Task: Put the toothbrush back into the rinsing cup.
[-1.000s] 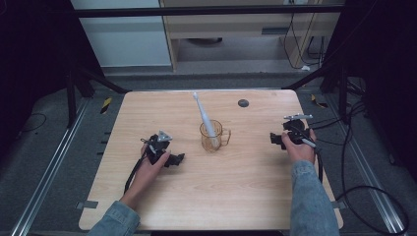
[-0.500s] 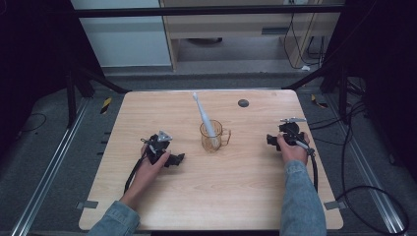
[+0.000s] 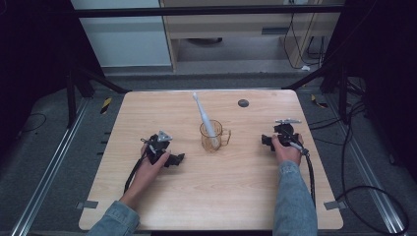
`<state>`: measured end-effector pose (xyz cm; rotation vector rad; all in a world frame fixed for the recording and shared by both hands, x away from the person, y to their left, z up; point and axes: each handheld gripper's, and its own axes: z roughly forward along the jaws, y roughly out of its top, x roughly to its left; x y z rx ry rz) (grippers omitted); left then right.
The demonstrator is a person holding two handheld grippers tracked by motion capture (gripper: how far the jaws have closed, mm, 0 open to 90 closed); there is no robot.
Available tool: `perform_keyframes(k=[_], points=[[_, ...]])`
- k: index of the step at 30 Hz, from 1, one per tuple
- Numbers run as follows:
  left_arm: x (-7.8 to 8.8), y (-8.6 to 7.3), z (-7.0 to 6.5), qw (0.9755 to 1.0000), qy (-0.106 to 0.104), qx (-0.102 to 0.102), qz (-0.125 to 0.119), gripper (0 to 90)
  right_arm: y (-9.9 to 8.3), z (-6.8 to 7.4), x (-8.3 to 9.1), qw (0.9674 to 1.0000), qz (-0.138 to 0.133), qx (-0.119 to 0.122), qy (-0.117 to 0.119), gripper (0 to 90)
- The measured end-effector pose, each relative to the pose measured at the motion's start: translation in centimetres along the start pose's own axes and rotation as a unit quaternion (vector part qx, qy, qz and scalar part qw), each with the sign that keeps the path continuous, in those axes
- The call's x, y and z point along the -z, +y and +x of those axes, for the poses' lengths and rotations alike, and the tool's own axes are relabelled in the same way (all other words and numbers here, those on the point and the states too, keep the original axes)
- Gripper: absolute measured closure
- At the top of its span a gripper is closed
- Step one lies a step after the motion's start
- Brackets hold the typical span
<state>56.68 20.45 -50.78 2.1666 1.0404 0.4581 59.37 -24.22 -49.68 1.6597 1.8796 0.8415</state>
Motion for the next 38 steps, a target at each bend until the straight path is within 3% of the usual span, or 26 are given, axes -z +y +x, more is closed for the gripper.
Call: perform_keyframes(k=[38], points=[[0.0, 0.0, 0.1, 1.0000, -0.003, -0.002, -0.001, 0.0, -0.6, 1.1, -1.5, 0.9998, 0.000, 0.004, -0.020, 0.3]])
